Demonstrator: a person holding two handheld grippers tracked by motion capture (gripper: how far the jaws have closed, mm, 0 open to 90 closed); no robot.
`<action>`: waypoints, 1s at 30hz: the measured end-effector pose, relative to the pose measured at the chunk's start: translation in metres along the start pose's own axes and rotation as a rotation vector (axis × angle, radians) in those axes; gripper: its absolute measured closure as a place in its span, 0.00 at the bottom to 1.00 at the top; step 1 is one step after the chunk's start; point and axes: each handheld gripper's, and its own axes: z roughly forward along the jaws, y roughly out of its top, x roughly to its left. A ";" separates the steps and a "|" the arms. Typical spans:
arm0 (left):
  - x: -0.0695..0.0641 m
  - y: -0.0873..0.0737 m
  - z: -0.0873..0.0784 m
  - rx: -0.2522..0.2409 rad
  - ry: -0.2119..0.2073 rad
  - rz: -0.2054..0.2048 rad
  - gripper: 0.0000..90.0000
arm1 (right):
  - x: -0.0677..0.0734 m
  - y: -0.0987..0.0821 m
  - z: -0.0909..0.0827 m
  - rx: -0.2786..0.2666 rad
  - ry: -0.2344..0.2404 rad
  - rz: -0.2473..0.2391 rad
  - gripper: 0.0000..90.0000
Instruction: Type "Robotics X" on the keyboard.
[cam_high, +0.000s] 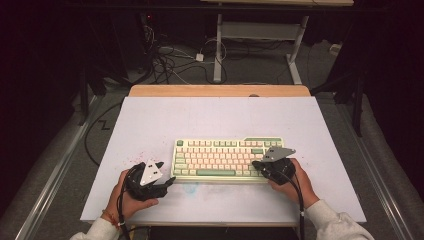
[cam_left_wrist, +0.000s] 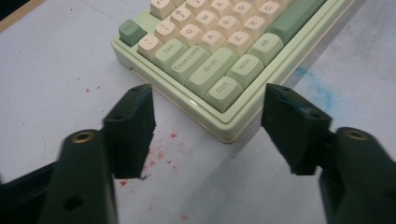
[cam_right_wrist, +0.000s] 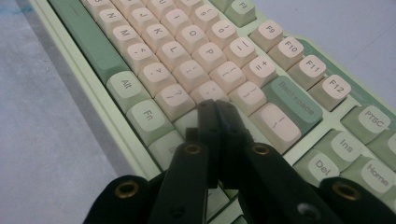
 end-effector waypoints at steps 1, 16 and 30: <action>0.001 0.000 -0.001 -0.002 0.003 -0.007 0.63 | 0.000 0.000 0.000 0.000 -0.001 0.001 1.00; 0.011 0.010 -0.001 0.049 -0.016 -0.037 0.97 | 0.002 -0.001 0.000 -0.005 -0.012 -0.003 1.00; 0.005 0.046 0.025 0.062 -0.094 -0.003 0.97 | 0.003 -0.001 0.000 -0.007 -0.015 -0.002 1.00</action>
